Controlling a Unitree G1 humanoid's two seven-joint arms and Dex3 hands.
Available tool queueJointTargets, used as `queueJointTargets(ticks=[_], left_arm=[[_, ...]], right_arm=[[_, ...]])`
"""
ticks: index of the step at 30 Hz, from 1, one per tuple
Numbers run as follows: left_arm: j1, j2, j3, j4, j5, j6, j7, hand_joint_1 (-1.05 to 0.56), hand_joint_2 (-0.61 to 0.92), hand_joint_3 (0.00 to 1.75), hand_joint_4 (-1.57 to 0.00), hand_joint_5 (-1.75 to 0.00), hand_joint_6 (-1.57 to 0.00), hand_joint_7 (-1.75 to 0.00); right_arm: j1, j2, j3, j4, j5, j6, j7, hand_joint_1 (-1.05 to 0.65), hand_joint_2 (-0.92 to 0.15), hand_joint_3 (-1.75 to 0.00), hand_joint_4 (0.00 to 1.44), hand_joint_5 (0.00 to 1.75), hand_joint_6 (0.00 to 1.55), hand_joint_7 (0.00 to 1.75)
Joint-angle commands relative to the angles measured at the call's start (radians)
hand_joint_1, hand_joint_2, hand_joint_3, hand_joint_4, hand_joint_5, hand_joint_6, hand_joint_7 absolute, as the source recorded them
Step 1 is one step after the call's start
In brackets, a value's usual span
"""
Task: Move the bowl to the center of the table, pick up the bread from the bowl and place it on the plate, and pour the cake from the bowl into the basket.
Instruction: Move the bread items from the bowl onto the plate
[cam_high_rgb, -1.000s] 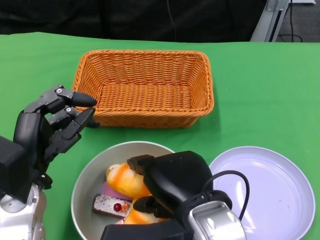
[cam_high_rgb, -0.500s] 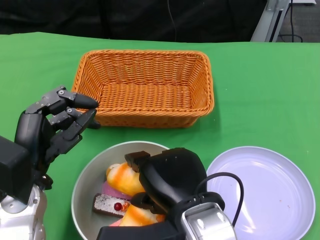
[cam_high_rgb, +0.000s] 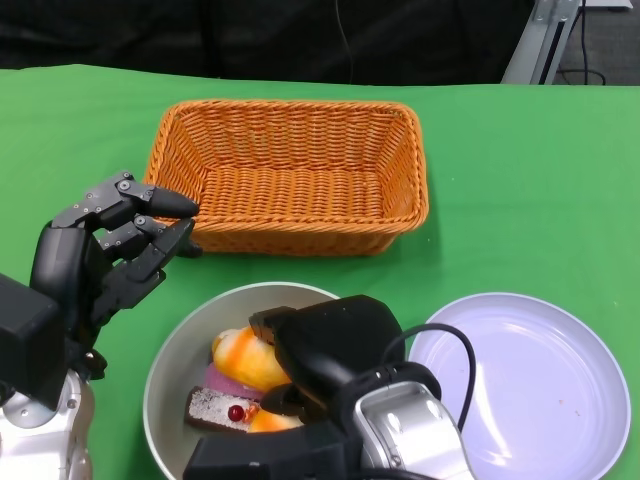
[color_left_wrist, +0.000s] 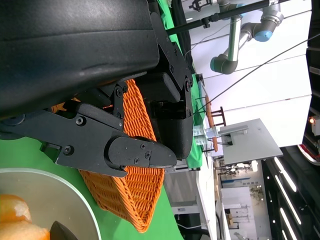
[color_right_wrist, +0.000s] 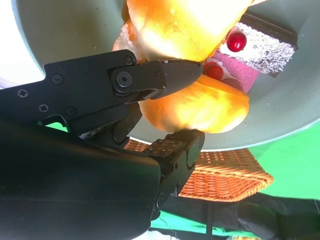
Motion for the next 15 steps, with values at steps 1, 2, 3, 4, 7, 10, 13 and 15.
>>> queueJointTargets(ticks=[1,2,3,4,7,10,13,15], left_arm=[[0.000,0.011,0.004,0.004,0.011,-0.010,0.014,-0.40,0.92,0.22,-0.72,-1.27,-0.81,-0.94],[0.000,0.011,0.004,0.003,0.013,-0.011,0.015,-0.40,0.92,0.22,-0.73,-1.27,-0.82,-0.94],[0.001,0.009,0.004,0.001,0.014,-0.011,0.018,-0.41,0.92,0.22,-0.73,-1.27,-0.82,-0.94],[0.002,0.007,0.005,-0.001,0.013,-0.010,0.018,-0.40,0.92,0.22,-0.73,-1.27,-0.82,-0.94],[0.001,0.004,0.007,-0.001,0.003,-0.012,0.008,-0.40,0.92,0.22,-0.73,-1.27,-0.82,-0.94],[0.002,0.006,0.007,-0.001,0.006,-0.016,0.009,-0.39,0.92,0.23,-0.73,-1.27,-0.82,-0.94],[0.005,0.005,0.004,-0.007,0.022,-0.014,0.024,-0.39,0.92,0.23,-0.74,-1.27,-0.82,-0.94],[0.006,0.005,0.002,-0.009,0.030,-0.017,0.030,-0.39,0.92,0.24,-0.74,-1.27,-0.83,-0.94]], right_arm=[[-0.004,-0.015,0.005,0.053,0.012,0.009,0.048,-0.60,-0.92,-0.14,0.85,0.35,0.52,0.01],[-0.009,-0.014,0.006,0.057,0.014,0.009,0.052,-0.56,-0.92,-0.14,0.73,0.62,0.51,0.01],[-0.018,-0.012,0.009,0.067,0.012,0.010,0.064,-0.54,-0.92,-0.14,0.66,0.79,0.50,0.01],[-0.027,-0.010,0.011,0.077,0.009,0.014,0.080,-0.48,-0.92,-0.11,0.58,0.94,0.49,0.00],[-0.056,-0.007,0.023,0.104,-0.005,0.024,0.131,-0.46,-0.92,-0.09,0.50,1.07,0.47,0.01],[-0.075,-0.007,0.037,0.124,-0.014,0.035,0.158,-0.47,-0.92,-0.08,0.49,1.08,0.49,0.01],[-0.085,-0.006,0.047,0.143,-0.009,0.041,0.155,-0.49,-0.92,-0.06,0.50,1.07,0.51,0.02],[-0.090,-0.002,0.051,0.158,-0.003,0.043,0.150,-0.50,-0.92,-0.05,0.50,1.05,0.53,0.02]])
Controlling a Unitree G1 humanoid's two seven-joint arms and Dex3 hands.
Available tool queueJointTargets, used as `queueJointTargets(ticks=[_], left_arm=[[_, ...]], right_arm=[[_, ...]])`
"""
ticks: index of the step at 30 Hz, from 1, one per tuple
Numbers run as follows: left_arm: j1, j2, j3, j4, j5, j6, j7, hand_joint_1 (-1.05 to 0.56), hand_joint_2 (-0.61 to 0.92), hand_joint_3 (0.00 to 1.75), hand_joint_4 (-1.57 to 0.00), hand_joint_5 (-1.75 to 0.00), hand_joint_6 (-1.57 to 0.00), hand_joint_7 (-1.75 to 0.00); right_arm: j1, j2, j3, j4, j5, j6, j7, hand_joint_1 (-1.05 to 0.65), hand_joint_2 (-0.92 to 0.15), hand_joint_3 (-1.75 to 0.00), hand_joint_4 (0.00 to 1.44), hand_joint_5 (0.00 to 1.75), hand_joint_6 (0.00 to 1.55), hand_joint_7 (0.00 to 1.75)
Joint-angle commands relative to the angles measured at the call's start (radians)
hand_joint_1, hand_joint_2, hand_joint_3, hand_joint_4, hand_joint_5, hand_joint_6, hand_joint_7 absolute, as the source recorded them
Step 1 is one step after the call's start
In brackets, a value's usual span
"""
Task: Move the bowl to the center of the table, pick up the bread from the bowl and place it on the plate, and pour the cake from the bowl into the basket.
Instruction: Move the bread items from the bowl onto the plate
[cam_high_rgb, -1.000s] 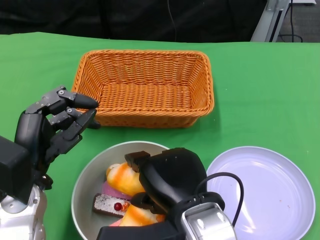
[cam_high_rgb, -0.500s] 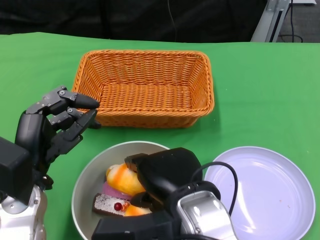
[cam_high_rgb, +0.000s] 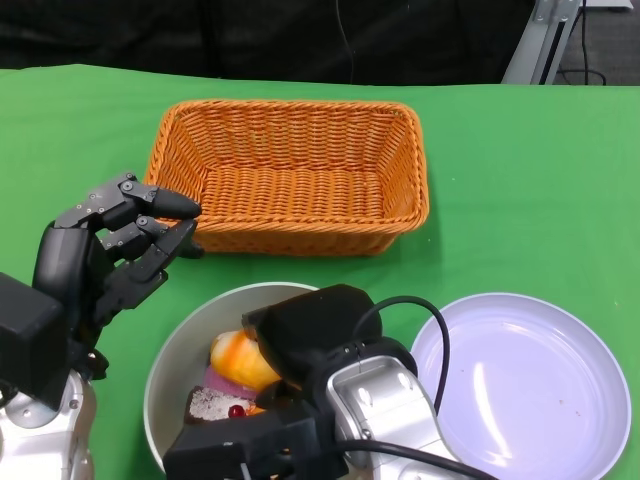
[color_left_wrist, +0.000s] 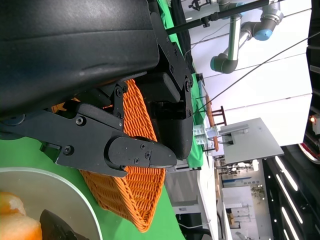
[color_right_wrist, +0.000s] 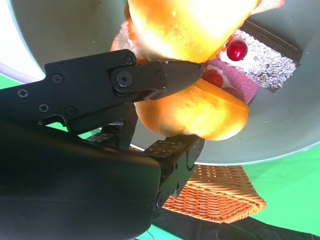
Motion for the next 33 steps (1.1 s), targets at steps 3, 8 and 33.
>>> queueJointTargets(ticks=[3,8,33], left_arm=[[0.007,0.007,0.002,-0.015,0.005,-0.008,0.016,-0.41,0.92,0.24,-0.74,-1.28,-0.82,-0.94],[0.005,0.006,0.003,-0.006,0.000,-0.017,0.011,-0.40,0.92,0.23,-0.74,-1.28,-0.82,-0.95],[0.014,0.007,-0.005,-0.022,0.028,-0.018,0.027,-0.41,0.92,0.24,-0.74,-1.25,-0.81,-0.95]], right_arm=[[0.020,-0.019,0.017,0.070,0.012,0.014,0.030,-0.51,-0.92,-0.05,0.52,1.00,0.55,0.02],[0.016,-0.017,0.028,0.095,0.016,0.024,0.025,-0.51,-0.92,-0.07,0.54,0.97,0.54,0.01],[0.013,-0.027,0.020,0.174,0.131,0.003,-0.062,-0.41,-0.92,-0.04,0.68,1.39,0.53,0.01]])
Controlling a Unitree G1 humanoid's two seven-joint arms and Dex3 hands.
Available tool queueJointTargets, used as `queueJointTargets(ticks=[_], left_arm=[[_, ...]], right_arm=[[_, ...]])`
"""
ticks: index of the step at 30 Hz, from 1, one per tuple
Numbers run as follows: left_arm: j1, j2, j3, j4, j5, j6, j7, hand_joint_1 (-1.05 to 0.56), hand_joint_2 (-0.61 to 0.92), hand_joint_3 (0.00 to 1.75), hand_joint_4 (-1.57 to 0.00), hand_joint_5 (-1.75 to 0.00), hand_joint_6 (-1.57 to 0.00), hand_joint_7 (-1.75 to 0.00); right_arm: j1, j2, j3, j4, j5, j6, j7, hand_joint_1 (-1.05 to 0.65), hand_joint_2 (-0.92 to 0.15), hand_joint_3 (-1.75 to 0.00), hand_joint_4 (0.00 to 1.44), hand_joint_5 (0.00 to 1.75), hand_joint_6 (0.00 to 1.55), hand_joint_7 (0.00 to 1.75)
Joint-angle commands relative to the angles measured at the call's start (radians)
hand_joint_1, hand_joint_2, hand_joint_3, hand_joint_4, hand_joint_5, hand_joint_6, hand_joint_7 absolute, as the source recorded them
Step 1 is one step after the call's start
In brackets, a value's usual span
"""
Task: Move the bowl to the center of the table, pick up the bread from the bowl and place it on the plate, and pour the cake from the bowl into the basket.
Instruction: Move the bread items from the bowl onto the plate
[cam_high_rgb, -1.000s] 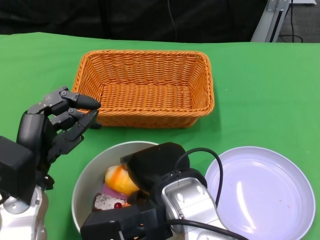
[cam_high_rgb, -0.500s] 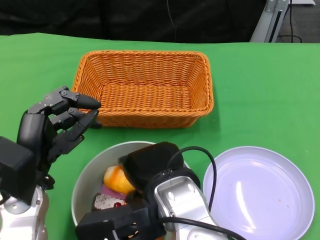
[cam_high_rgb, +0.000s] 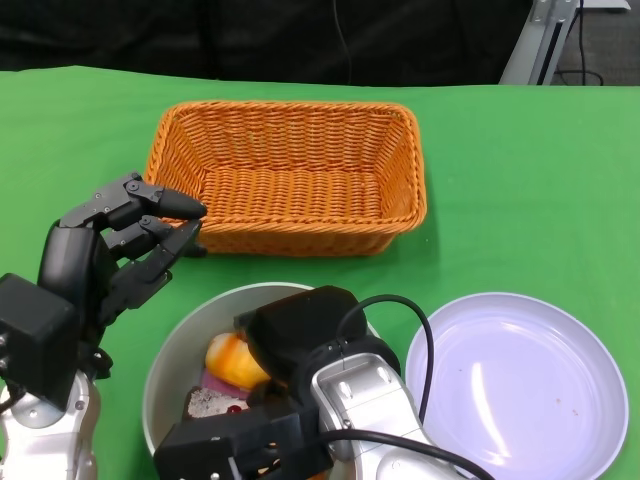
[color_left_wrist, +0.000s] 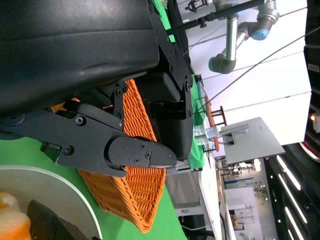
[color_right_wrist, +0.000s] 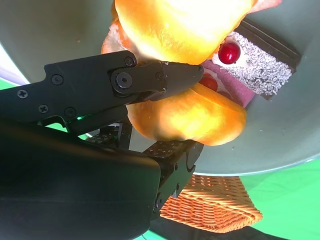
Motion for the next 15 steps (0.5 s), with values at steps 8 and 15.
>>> queueJointTargets(ticks=[8,15], left_arm=[[0.012,0.012,0.003,-0.015,0.012,-0.012,0.019,-0.41,0.92,0.24,-0.75,-1.25,-0.81,-0.95],[0.014,0.007,0.002,-0.014,-0.002,-0.016,0.008,-0.39,0.92,0.25,-0.76,-1.25,-0.81,-0.94]], right_arm=[[0.053,-0.028,-0.007,0.068,0.074,0.022,-0.002,-0.37,-0.90,0.00,0.74,1.54,0.52,0.00],[0.036,-0.042,-0.004,0.101,0.112,-0.012,-0.028,-0.34,-0.87,0.00,0.76,1.63,0.81,0.08]])
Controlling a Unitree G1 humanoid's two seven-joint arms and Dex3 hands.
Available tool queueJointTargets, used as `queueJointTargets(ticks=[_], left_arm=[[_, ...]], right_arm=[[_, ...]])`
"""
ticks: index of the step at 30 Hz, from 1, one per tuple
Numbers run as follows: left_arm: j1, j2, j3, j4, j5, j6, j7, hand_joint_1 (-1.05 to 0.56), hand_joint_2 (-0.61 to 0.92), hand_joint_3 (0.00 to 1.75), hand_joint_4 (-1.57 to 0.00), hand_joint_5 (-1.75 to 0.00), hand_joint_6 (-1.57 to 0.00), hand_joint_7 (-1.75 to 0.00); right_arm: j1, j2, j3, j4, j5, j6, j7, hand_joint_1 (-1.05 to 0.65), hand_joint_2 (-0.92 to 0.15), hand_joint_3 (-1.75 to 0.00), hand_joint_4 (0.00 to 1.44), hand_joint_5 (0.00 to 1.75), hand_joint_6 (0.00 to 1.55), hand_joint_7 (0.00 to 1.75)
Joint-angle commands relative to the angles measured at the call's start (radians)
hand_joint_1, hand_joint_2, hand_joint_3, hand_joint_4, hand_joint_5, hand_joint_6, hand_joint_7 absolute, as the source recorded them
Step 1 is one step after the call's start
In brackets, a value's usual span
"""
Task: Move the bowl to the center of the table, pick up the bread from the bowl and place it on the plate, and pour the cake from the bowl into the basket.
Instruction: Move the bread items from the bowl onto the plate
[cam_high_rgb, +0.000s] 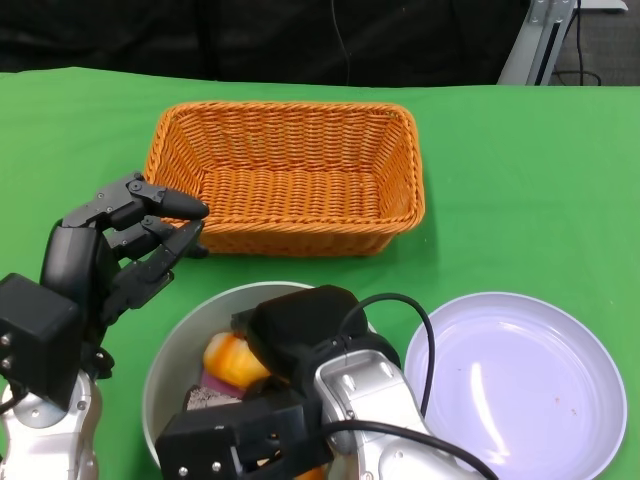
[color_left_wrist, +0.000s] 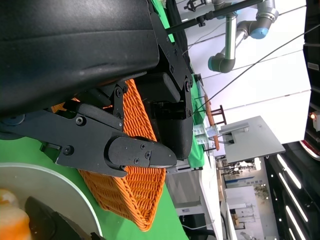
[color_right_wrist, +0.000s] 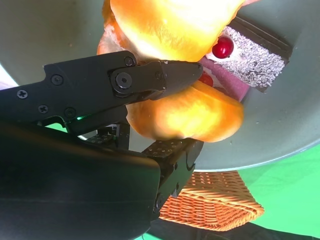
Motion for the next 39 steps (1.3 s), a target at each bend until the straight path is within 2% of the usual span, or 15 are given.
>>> queueJointTargets(ticks=[1,8,14,19,20,22,26,32,39], left_arm=[[0.012,0.006,0.007,-0.008,-0.017,-0.017,-0.003,-0.39,0.92,0.25,-0.76,-1.25,-0.81,-0.94],[0.011,0.012,0.004,-0.008,-0.019,-0.014,-0.003,-0.39,0.92,0.24,-0.76,-1.24,-0.81,-0.92],[0.015,0.006,0.005,-0.016,-0.019,-0.008,0.007,-0.39,0.92,0.22,-0.77,-1.22,-0.82,-0.86],[0.011,0.008,0.005,-0.006,-0.022,-0.014,0.001,-0.38,0.92,0.22,-0.77,-1.21,-0.83,-0.84],[0.010,0.003,0.007,-0.005,-0.028,-0.013,0.001,-0.38,0.92,0.23,-0.77,-1.21,-0.83,-0.84],[0.010,-0.001,0.009,-0.004,-0.034,-0.011,0.002,-0.37,0.92,0.20,-0.77,-1.20,-0.84,-0.78],[0.009,-0.004,0.011,0.000,-0.054,-0.012,-0.012,-0.36,0.92,0.19,-0.77,-1.20,-0.85,-0.74],[0.010,-0.002,0.009,0.003,-0.043,-0.019,-0.002,-0.38,0.92,0.18,-0.78,-1.20,-0.87,-0.71],[0.007,-0.001,0.011,0.007,-0.046,-0.017,-0.004,-0.39,0.92,0.18,-0.77,-1.20,-0.88,-0.69]], right_arm=[[0.049,-0.050,0.019,0.073,0.037,-0.013,0.010,-0.35,-0.86,0.00,0.76,1.63,0.84,0.07],[0.041,-0.060,0.043,0.089,0.021,-0.014,-0.023,-0.35,-0.87,0.00,0.75,1.64,0.84,0.03],[0.049,-0.061,0.064,0.098,0.000,0.004,-0.070,-0.36,-0.89,-0.01,0.76,1.64,0.90,0.04],[0.035,-0.069,0.077,0.103,0.000,0.005,-0.057,-0.36,-0.90,-0.01,0.76,1.64,0.89,0.02],[0.034,-0.090,0.089,0.102,-0.018,-0.013,-0.105,-0.36,-0.90,-0.01,0.76,1.64,0.89,0.02],[0.036,-0.118,0.100,0.098,-0.039,-0.039,-0.176,-0.35,-0.86,-0.01,0.85,1.52,0.88,0.01],[0.032,-0.124,0.083,0.099,-0.032,-0.045,-0.211,-0.31,-0.84,0.00,0.84,1.55,0.89,0.01],[0.029,-0.127,0.045,0.106,0.009,-0.063,-0.266,-0.36,-0.81,0.00,0.85,1.54,0.95,0.02],[0.017,-0.143,0.046,0.112,0.006,-0.069,-0.287,-0.36,-0.81,0.00,0.86,1.56,0.97,0.01]])
